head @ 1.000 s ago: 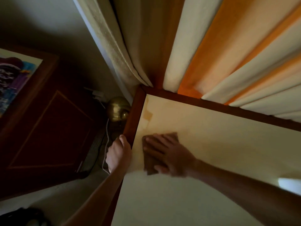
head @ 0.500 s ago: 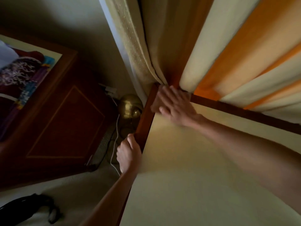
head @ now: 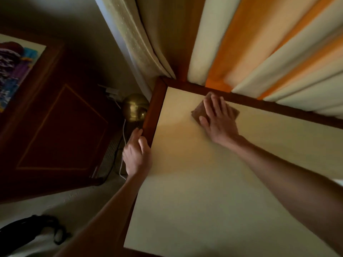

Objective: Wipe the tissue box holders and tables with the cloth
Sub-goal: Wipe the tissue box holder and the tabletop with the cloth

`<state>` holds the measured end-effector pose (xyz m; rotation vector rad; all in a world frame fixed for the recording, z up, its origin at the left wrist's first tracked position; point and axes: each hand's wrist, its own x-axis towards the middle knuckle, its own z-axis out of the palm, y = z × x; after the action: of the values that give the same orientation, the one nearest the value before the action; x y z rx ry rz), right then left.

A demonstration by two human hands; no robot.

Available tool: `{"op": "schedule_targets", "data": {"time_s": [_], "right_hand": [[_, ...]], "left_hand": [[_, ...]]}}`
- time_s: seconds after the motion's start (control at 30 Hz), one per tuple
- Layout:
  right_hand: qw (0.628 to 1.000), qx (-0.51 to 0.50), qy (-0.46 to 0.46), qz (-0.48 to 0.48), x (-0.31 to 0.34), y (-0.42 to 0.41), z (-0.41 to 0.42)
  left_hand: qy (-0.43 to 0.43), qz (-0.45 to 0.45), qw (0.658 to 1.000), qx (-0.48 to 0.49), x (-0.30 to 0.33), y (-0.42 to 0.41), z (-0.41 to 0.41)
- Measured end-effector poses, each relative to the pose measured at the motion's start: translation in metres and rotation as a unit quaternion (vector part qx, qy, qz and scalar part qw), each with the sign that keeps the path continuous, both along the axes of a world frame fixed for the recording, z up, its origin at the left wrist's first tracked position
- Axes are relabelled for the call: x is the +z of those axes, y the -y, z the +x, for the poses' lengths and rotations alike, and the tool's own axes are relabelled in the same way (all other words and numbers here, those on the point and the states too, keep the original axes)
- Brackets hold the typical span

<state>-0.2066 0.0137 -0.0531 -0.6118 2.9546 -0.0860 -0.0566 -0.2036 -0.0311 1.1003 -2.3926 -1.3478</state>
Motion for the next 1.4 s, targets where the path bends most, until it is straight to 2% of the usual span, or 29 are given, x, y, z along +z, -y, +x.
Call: {"op": "schedule_targets", "data": {"time_s": [0.03, 0.07, 0.13, 0.2, 0.27, 0.33, 0.43, 0.5, 0.53, 0.57, 0.63, 0.73, 0.8, 0.87, 0.93, 1.07, 1.17, 1.23, 1.3, 1.4], "right_hand": [[0.998, -0.053, 0.003, -0.016, -0.002, 0.012, 0.017], [0.998, -0.057, -0.001, -0.028, -0.005, 0.026, 0.045], [0.997, 0.05, -0.015, -0.057, -0.009, 0.042, 0.121], [0.975, 0.215, 0.006, -0.055, -0.005, 0.025, 0.188], [0.948, 0.316, 0.01, -0.043, -0.004, -0.02, 0.203], [0.964, 0.265, -0.008, -0.035, -0.013, -0.077, 0.18], [0.999, 0.005, -0.03, -0.022, -0.014, -0.146, 0.134], [0.98, -0.198, -0.009, -0.031, -0.008, -0.136, 0.124], [0.964, -0.262, -0.005, -0.04, -0.007, -0.112, 0.129], [0.958, -0.283, -0.021, -0.046, -0.009, -0.082, 0.141], [0.97, -0.229, -0.039, -0.072, -0.014, -0.014, 0.183], [0.995, -0.04, 0.015, -0.092, -0.006, 0.059, 0.273], [0.991, 0.088, 0.045, -0.088, -0.001, 0.055, 0.313], [0.986, 0.144, 0.023, -0.081, -0.002, 0.017, 0.324], [0.993, 0.107, 0.016, -0.054, -0.007, -0.037, 0.32], [0.996, -0.093, 0.011, -0.006, -0.013, -0.163, 0.31], [0.968, -0.249, 0.02, -0.012, -0.011, -0.212, 0.319], [0.942, -0.334, 0.014, -0.024, -0.011, -0.196, 0.331], [0.936, -0.348, -0.011, -0.056, -0.008, -0.153, 0.343], [0.975, -0.212, 0.021, -0.066, -0.005, -0.079, 0.38]], "left_hand": [[0.007, -0.008, 1.0, -0.005, 0.001, -0.001, 0.0], [0.013, -0.02, 1.0, -0.01, 0.001, -0.002, 0.0], [0.018, -0.049, 0.998, -0.037, 0.001, -0.003, 0.002], [0.003, -0.073, 0.993, -0.097, -0.002, -0.002, 0.01], [-0.025, -0.107, 0.978, -0.175, -0.008, -0.002, 0.028], [-0.041, -0.145, 0.965, -0.214, -0.013, -0.004, 0.055], [-0.046, -0.145, 0.966, -0.209, -0.014, -0.013, 0.106], [-0.041, -0.122, 0.972, -0.194, -0.012, -0.017, 0.133], [-0.035, -0.11, 0.976, -0.187, -0.011, -0.018, 0.141], [-0.027, -0.099, 0.979, -0.178, -0.008, -0.02, 0.148], [-0.022, -0.082, 0.983, -0.164, -0.002, -0.022, 0.155], [-0.045, -0.07, 0.985, -0.15, 0.009, -0.026, 0.156], [-0.056, -0.068, 0.985, -0.147, 0.011, -0.028, 0.157], [-0.054, -0.068, 0.985, -0.149, 0.008, -0.03, 0.161], [-0.032, -0.086, 0.982, -0.163, 0.001, -0.035, 0.169], [0.007, -0.118, 0.972, -0.205, -0.002, -0.06, 0.192], [0.005, -0.116, 0.968, -0.224, 0.0, -0.076, 0.217], [0.011, -0.109, 0.967, -0.229, 0.001, -0.083, 0.236], [0.026, -0.1, 0.968, -0.227, 0.003, -0.086, 0.249], [0.048, -0.091, 0.97, -0.218, 0.006, -0.094, 0.264]]}}
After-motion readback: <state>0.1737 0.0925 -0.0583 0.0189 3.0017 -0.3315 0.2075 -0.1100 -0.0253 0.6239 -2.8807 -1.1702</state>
